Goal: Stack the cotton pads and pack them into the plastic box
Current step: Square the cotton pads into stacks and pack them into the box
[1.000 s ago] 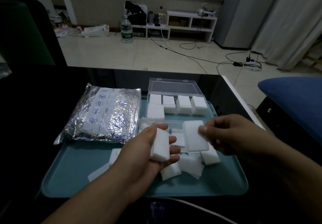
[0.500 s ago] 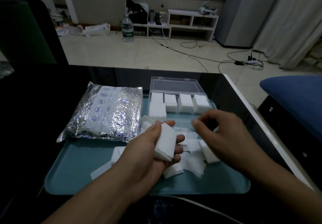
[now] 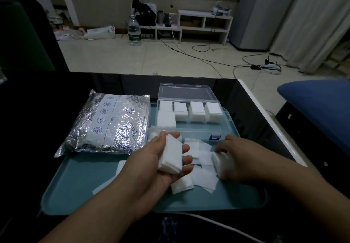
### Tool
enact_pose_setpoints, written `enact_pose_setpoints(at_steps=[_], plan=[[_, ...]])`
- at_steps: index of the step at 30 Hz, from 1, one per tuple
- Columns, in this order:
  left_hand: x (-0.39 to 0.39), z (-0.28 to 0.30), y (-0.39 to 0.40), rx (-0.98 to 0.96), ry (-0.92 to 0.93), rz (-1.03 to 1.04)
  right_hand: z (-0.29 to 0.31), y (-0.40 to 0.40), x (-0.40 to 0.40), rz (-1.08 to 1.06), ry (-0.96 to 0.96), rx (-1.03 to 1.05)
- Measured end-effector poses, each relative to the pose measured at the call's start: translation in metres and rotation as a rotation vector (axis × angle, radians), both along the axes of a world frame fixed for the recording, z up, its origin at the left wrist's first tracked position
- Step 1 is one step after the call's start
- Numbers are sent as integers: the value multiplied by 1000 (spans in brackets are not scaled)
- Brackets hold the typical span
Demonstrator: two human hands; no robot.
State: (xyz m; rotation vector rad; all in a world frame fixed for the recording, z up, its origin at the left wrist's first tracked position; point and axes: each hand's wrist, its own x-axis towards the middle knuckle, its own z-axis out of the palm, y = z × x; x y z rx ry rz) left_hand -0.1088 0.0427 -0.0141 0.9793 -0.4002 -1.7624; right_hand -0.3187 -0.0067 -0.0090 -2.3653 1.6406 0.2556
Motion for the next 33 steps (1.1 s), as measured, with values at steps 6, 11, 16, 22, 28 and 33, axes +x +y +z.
enact_pose_setpoints(at_steps=[6, 11, 16, 22, 28, 33], plan=[[0, -1, -1, 7, -12, 15, 9, -5, -2, -154, -115, -49], [1, 0, -1, 6, -12, 20, 16, -8, -6, -250, -232, 36], [0, 1, -1, 11, -11, 17, 14, -10, -10, -282, -396, 158], [0, 2, 0, 1, -18, 17, 33, -7, -13, -279, -607, 147], [-5, 4, 3, 15, -24, -9, 41, 12, 14, -382, -1329, 400], [-7, 5, 5, 35, 52, -99, 20, 21, 47, -323, -1125, 118]])
